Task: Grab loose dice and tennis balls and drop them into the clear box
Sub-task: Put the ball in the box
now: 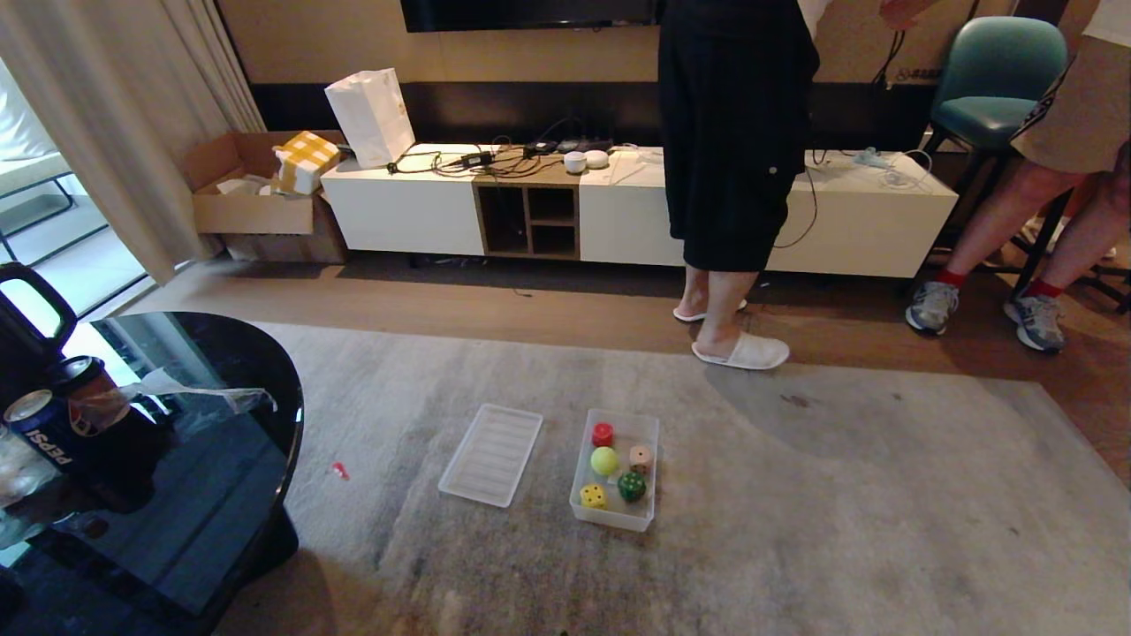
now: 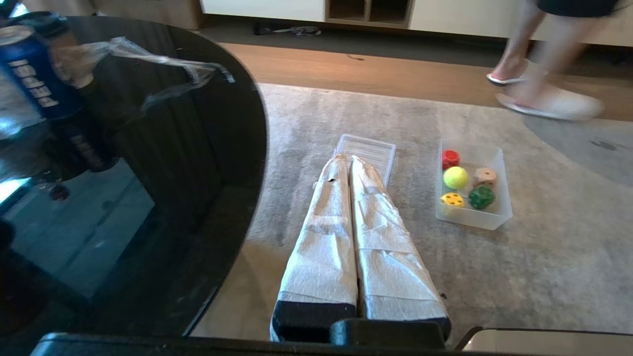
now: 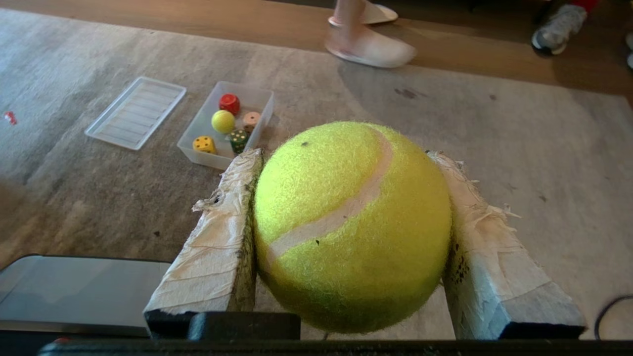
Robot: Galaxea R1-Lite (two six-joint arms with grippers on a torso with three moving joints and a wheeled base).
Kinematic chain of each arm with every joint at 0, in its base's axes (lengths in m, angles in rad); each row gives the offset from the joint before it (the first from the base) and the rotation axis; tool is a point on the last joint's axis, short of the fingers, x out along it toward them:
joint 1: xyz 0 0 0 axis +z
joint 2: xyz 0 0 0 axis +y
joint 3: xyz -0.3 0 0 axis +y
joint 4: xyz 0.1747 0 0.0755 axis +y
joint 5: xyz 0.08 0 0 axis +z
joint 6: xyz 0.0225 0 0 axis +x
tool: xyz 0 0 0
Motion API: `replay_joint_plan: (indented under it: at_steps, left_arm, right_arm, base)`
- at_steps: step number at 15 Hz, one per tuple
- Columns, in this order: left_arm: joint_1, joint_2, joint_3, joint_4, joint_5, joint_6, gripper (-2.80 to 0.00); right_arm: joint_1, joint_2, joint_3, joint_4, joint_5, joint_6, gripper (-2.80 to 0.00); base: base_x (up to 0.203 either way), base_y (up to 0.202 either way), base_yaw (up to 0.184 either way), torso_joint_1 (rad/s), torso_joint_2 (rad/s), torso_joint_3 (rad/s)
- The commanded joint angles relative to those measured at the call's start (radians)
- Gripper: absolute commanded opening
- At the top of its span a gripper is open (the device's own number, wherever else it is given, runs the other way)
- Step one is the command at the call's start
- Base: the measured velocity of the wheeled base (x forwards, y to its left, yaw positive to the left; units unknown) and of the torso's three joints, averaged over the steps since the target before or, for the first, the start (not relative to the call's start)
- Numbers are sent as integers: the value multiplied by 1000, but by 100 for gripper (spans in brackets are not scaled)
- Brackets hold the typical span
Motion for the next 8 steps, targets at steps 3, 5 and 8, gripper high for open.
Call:
replay_joint_plan:
  at_steps: [3,5,8]
  left_arm:
    - [0,1,0,2,-1,2,-280]
    - [0,0,0,2,0,-3,-280]
    - [0,0,0,2,0,-2,-280]
  right_arm:
    - [0,1,0,2,1,0,-280]
    - [0,1,0,2,1,0,-280]
    - [0,1,0,2,1,0,-280]
  base:
    - [0,0,0,1,1,-9]
    - [0,0,0,3,2,-138]
    - [0,0,0,2,0,-193]
